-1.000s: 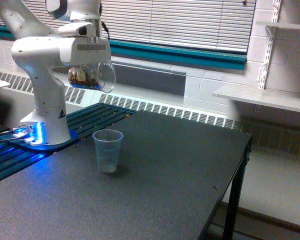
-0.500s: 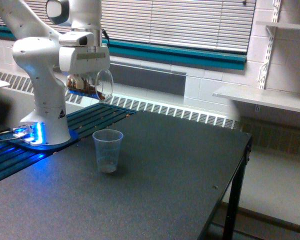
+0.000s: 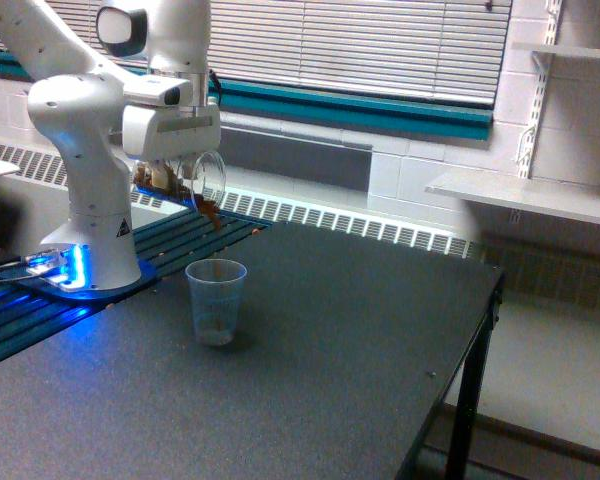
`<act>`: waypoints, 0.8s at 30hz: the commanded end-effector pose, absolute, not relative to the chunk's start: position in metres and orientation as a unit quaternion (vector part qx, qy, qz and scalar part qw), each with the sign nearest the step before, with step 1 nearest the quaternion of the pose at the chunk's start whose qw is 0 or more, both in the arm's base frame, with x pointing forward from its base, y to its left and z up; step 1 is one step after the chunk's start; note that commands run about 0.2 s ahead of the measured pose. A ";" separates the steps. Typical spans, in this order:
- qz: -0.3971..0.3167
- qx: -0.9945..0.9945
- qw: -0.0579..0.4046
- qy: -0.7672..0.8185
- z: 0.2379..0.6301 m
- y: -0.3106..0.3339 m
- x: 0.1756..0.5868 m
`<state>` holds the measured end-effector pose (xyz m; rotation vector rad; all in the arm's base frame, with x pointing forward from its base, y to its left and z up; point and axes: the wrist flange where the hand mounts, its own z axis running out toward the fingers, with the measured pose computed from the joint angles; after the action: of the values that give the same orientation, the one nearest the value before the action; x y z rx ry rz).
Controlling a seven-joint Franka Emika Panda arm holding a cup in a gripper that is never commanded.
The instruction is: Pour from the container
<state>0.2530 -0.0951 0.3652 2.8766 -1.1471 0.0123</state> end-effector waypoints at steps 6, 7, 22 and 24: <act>-0.026 0.926 0.038 -0.374 0.344 -0.080 0.249; -0.026 0.926 0.040 -0.375 0.344 -0.080 0.248; -0.041 0.925 0.048 -0.375 0.336 -0.076 0.248; -0.042 0.924 0.049 -0.376 0.335 -0.076 0.247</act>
<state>0.2536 -0.0847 0.3497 2.8397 -1.1341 -0.0756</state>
